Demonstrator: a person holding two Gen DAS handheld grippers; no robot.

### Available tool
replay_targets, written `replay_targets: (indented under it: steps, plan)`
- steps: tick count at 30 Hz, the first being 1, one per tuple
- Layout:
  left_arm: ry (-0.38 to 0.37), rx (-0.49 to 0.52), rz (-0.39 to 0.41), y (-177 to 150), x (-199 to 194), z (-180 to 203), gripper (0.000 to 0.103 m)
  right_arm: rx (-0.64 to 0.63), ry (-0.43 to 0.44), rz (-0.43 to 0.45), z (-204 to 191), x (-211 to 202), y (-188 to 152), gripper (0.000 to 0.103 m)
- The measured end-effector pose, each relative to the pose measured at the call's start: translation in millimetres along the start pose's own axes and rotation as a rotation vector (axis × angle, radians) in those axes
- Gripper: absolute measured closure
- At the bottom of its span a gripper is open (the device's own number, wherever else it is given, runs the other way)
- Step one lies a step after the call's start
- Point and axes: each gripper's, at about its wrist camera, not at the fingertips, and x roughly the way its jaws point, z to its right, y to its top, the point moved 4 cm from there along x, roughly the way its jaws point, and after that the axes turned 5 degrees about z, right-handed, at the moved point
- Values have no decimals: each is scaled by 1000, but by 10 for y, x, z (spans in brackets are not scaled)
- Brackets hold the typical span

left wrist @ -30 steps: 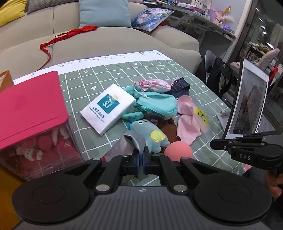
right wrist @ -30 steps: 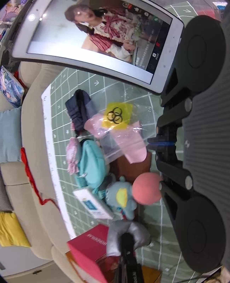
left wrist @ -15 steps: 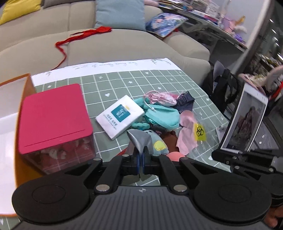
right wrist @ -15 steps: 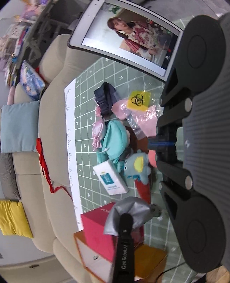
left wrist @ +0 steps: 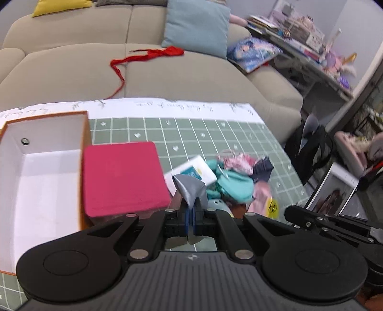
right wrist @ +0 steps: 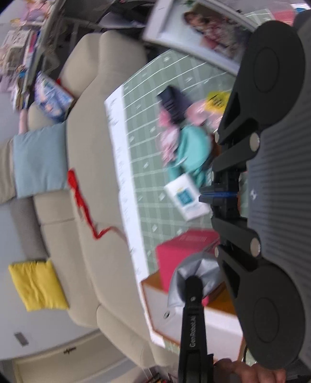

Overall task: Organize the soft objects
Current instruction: 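Lift the grey pouch with the left tool while the right tool grasps the biohazard bag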

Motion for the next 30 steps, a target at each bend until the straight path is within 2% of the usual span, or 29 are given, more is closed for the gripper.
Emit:
replay_targets:
  steps: [4,9,15,23,26,28,30]
  plan:
    - [2,-43,17,170,-265,-200,100,-23,77,40,-389,-82,248,103]
    - [50,-94,54,286,-609,-567,100,-82,171,74,-969,-123,465,103]
    - [130,-106,107,340,-953,-945,100,-128,324,67,-1650,-57,513,103]
    - [223,-164,105,204,-1079,-1464,100,-66,561,-89,-2269,224,416,103]
    - [243,-195,92,128,-1063,-1649,100,-25,599,-145,-2372,349,338,103]
    - [249,-217,85,69,-1055,-1768,100,35,642,-215,-2385,506,262,103]
    - [250,-238,71,0,-1050,-1905,100,60,620,-255,-2375,646,172,103]
